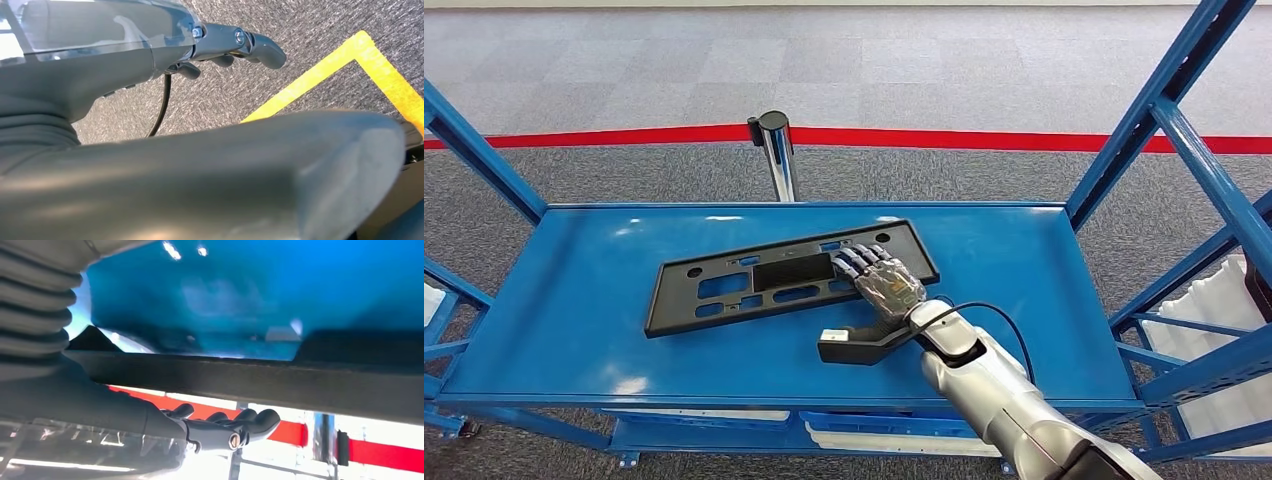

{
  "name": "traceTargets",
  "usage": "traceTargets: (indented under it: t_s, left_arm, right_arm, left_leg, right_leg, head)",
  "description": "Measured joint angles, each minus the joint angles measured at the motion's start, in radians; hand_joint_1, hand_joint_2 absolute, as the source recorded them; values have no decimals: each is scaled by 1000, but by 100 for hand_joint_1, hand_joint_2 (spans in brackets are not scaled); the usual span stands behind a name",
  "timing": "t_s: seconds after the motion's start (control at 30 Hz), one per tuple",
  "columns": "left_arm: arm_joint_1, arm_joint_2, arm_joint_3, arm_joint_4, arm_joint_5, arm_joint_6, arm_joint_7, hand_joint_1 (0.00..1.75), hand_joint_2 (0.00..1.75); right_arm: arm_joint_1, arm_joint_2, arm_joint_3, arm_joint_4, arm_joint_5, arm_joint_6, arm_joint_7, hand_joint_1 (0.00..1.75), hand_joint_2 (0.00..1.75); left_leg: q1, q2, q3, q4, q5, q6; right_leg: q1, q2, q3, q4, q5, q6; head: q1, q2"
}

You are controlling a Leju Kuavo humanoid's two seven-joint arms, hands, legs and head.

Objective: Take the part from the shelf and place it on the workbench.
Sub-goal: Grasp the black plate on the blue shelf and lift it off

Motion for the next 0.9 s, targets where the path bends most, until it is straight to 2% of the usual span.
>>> traceTargets:
  t_s: [0.33, 0.37, 0.47, 0.5, 0.53, 0.67, 0.9]
  left_arm:
    - [0, 0, 0, 0, -5, 0, 0, 0, 0]
    - [0, 0, 0, 0, -5, 0, 0, 0, 0]
    - [0, 0, 0, 0, -6, 0, -1, 0, 0]
    - [0, 0, 0, 0, -6, 0, -1, 0, 0]
    - [0, 0, 0, 0, -6, 0, -1, 0, 0]
    - [1, -1, 0, 0, -6, 0, -3, 0, 0]
    - [2, -2, 0, 0, -6, 0, -5, 0, 0]
  right_arm:
    - [0, 6, -7, -13, -4, -18, -16, 0, 175]
    - [0, 6, -8, -14, -4, -20, -16, 7, 175]
    - [1, 6, -10, -18, -4, -25, -19, 80, 175]
    - [2, 6, -11, -19, -4, -27, -19, 98, 175]
    - [4, 6, -11, -20, -4, -28, -20, 98, 175]
    - [14, 6, -12, -21, -4, -29, -22, 175, 175]
    - [23, 6, -13, -27, -4, -33, -24, 175, 175]
  left_leg:
    - [0, 0, 2, 0, 0, 0]
    - [0, 0, 2, 0, 0, 0]
    - [0, 0, 3, 0, 0, 0]
    - [0, 0, 3, 0, 0, 0]
    - [0, 0, 3, 0, 0, 0]
    - [0, 0, 2, 0, 0, 0]
    - [0, 0, 2, 0, 0, 0]
  right_leg:
    - [0, 0, 2, 0, 0, 0]
    - [0, 0, 2, 0, 0, 0]
    - [0, 0, 3, 0, 0, 0]
    - [0, 0, 3, 0, 0, 0]
    - [0, 0, 3, 0, 0, 0]
    - [0, 0, 2, 0, 0, 0]
    - [0, 0, 2, 0, 0, 0]
  head:
    - [0, 0]
    - [0, 0]
    - [0, 0]
    - [0, 0]
    - [0, 0]
    - [0, 0]
    - [0, 0]
